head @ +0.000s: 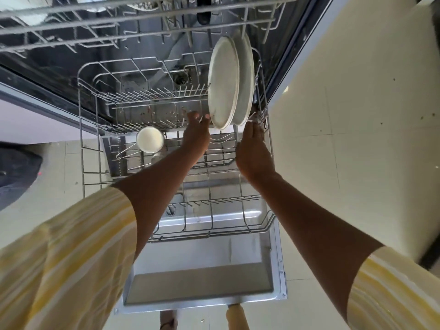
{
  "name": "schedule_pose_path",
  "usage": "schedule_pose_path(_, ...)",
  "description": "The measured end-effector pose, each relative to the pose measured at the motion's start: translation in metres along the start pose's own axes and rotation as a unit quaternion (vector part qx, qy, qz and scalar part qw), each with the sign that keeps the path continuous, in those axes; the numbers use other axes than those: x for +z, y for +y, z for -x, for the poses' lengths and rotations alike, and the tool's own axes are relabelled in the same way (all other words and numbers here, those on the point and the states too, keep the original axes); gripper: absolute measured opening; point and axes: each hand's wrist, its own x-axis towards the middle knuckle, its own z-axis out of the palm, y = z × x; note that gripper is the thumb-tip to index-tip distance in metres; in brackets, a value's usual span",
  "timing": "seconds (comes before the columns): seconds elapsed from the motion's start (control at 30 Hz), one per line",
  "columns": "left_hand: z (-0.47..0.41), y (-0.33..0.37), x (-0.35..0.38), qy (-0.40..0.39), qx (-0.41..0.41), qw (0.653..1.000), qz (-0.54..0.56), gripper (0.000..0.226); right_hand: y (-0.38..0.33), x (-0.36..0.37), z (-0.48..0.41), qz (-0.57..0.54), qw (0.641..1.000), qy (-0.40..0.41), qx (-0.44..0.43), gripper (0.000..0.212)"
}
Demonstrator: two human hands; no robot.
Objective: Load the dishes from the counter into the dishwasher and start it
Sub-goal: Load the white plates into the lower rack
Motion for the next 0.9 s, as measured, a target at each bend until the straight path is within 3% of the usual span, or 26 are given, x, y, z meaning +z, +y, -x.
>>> schedule_pose_path(0.2,0.064,-0.066,0.002,-0.003,-0.001,1.000,-0.010,0.051,0.000,0.028,0.053,0.127,0.989,-0.022,-0.070,0.061)
schedule_pose_path(0.47,0.137,-0.161,-0.028,0.013,0.062,0.986,-0.153,0.053,-0.027,0.076,0.117,0.199,0.977,-0.027,-0.079,0.066)
schedule_pose_path(0.6,0.171,-0.214,-0.079,0.043,0.121,0.961,-0.244,0.053,-0.085,0.119,0.165,0.231,0.961,-0.060,-0.137,0.064)
schedule_pose_path(0.7,0.196,-0.252,-0.129,0.043,0.049,0.974,-0.216,0.058,-0.136,0.152,0.201,0.222,0.963,-0.059,-0.141,0.063)
schedule_pose_path(0.9,0.270,-0.313,-0.269,0.077,0.023,0.973,-0.218,0.064,-0.264,0.202,0.285,0.236,0.955,-0.082,-0.162,0.061)
